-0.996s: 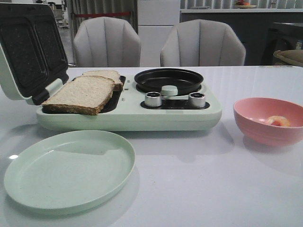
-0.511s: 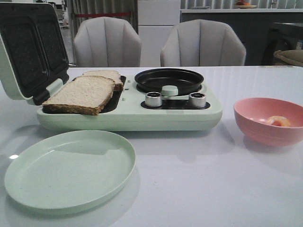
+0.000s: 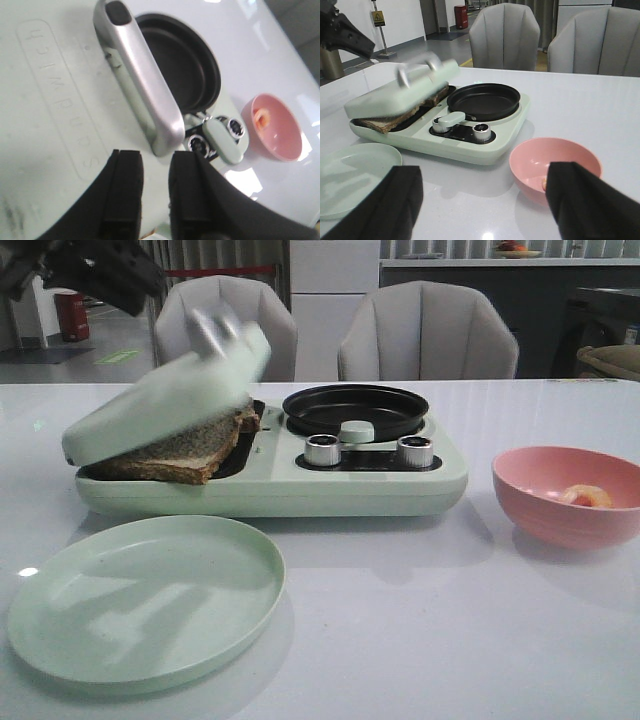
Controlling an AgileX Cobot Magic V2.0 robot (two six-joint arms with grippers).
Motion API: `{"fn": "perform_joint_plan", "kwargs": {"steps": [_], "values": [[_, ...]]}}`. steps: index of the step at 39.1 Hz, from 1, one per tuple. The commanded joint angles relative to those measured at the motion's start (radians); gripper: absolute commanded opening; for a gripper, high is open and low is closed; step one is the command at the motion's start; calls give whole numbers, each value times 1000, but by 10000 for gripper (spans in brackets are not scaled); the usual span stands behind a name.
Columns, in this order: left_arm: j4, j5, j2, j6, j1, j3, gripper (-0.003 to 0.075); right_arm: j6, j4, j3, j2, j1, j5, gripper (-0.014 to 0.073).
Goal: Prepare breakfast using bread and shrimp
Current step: 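Grasp the lid handle with the left gripper and swing the lid closed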
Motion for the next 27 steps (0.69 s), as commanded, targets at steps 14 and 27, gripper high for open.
{"fn": "perform_joint_plan", "kwargs": {"steps": [14, 27], "values": [[137, -123, -43, 1, -104, 63, 208, -2, -5, -27, 10, -8, -89, 605], [154, -221, -43, -1, -106, 124, 208, -2, -5, -27, 10, -8, -89, 605]]}}
